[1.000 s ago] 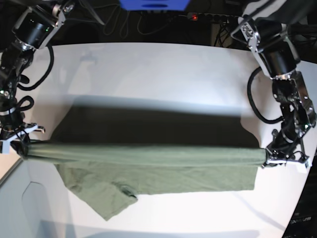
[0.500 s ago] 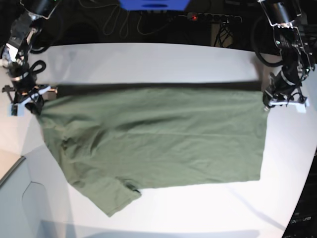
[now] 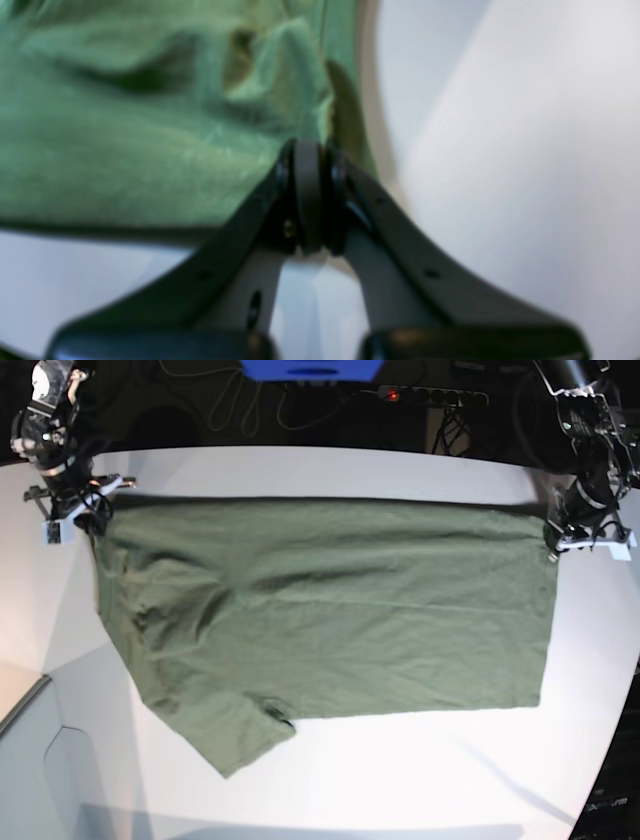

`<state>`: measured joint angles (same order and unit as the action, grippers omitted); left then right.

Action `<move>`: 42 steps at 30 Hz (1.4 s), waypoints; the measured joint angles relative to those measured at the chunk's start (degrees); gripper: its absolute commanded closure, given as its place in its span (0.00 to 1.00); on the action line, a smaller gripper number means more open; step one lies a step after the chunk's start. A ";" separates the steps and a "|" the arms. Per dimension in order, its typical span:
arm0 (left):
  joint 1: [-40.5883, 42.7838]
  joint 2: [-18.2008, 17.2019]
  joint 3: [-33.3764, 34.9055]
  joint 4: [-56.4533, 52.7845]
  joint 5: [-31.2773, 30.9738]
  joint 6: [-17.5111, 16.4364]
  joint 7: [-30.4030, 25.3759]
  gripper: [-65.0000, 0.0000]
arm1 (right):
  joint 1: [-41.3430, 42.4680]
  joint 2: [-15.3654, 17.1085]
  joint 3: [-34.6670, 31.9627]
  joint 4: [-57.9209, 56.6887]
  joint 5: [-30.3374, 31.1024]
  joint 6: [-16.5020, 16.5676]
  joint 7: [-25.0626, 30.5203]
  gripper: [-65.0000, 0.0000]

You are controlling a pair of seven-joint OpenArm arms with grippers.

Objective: Layout the t-shirt on the table in an organized manner, then fold the t-shirt properly
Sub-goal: 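Lift and pull the folded edge back with both grippers to smooth it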

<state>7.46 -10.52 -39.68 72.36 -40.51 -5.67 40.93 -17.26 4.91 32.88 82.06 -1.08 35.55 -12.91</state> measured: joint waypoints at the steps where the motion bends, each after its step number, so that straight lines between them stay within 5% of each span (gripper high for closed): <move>1: -0.63 -0.04 0.02 -0.04 -0.09 0.04 0.13 0.99 | -0.94 -0.33 0.17 0.55 -0.17 0.02 -0.17 1.00; 11: -0.28 -0.11 0.04 0.46 -0.70 -0.13 0.04 0.99 | -10.12 -3.96 0.15 8.24 -0.02 0.00 0.00 1.00; 42: 10.12 -0.09 -0.24 7.37 -0.94 -0.13 0.42 0.98 | -10.38 -3.48 1.46 8.07 -0.04 0.00 0.02 1.00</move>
<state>17.58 -10.61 -39.92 79.72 -41.45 -5.80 41.34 -27.64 1.43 34.35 90.13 -1.13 35.55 -12.88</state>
